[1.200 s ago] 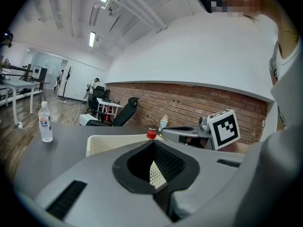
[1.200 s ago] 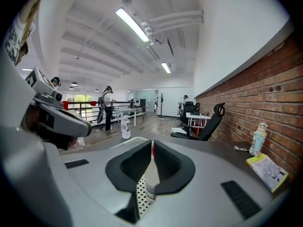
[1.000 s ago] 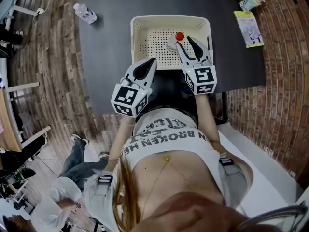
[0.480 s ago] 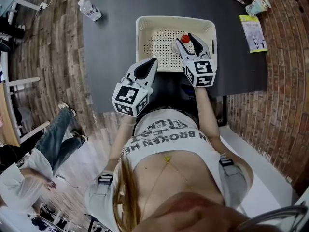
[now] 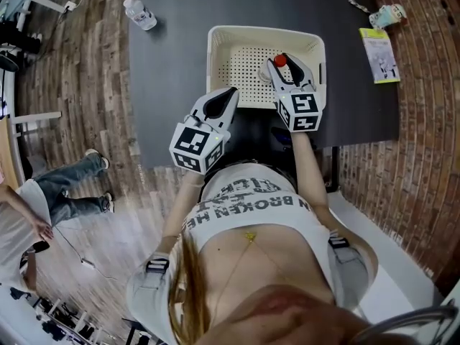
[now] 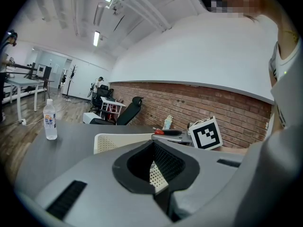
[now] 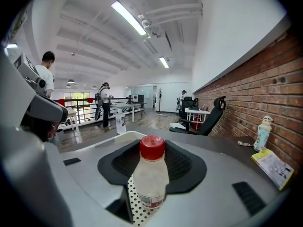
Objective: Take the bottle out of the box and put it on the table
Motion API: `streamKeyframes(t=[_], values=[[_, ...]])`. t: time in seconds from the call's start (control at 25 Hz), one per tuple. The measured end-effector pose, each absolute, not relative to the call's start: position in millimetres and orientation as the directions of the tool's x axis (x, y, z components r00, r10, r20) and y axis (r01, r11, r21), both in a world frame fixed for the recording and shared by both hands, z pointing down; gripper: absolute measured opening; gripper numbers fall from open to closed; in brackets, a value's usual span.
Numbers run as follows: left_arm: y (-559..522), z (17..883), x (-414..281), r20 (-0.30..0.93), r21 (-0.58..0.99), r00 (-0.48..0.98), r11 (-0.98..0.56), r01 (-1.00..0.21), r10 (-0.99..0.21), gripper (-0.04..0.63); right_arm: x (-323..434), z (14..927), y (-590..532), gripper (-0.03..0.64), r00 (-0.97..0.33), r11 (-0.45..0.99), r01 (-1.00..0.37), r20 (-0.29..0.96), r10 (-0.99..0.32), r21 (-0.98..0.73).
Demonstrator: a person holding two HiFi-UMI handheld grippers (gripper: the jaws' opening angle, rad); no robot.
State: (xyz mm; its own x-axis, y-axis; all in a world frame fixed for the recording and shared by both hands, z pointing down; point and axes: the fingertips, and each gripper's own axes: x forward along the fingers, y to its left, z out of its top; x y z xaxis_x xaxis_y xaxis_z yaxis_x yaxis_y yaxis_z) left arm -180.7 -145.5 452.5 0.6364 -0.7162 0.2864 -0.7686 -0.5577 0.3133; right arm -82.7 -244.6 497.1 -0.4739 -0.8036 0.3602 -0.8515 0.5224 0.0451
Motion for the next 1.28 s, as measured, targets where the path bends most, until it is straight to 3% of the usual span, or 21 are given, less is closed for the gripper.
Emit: streamKeyframes(t=[1.28], values=[[-131, 449, -170, 0.292, 0.312, 0.62, -0.54, -0.782, -0.728, 0.0, -81, 497, -245, 0.155, -0.506, 0.54, -0.841, 0.339, -0.793, 0.008]])
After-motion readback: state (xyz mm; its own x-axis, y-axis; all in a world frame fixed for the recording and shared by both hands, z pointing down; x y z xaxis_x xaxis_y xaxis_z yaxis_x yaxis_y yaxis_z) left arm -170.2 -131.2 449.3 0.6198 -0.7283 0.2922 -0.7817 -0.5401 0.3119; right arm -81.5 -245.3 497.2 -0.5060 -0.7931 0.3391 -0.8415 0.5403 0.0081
